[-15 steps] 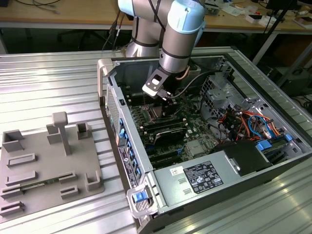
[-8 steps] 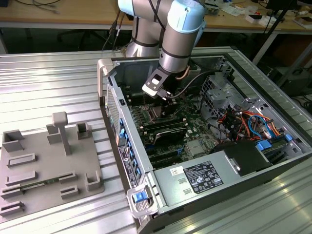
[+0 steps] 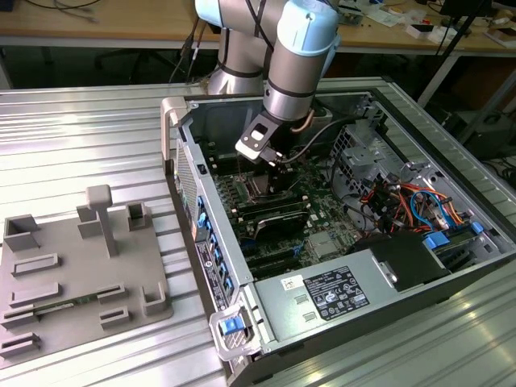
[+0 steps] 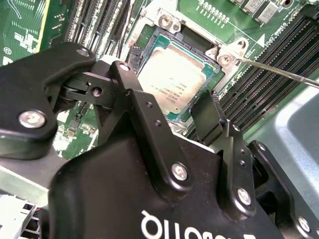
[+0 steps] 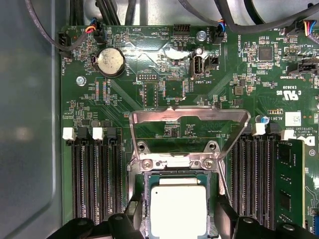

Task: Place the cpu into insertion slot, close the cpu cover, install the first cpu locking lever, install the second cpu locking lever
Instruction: 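Place the cpu into insertion slot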

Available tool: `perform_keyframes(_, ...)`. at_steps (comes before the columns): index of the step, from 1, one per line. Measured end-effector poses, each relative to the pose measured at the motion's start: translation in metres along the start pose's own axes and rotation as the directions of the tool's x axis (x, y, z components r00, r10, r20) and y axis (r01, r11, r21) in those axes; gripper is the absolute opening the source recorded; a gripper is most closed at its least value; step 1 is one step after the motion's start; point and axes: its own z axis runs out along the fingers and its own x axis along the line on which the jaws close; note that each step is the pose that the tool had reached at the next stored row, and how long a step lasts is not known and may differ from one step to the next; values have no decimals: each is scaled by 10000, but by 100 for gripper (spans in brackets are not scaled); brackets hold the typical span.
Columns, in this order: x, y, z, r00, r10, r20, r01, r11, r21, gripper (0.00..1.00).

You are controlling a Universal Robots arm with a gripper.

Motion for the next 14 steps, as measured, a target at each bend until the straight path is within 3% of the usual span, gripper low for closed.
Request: perform_keyframes(14,-10,0,-155,10000,-42,1,42,10000,-2,67)
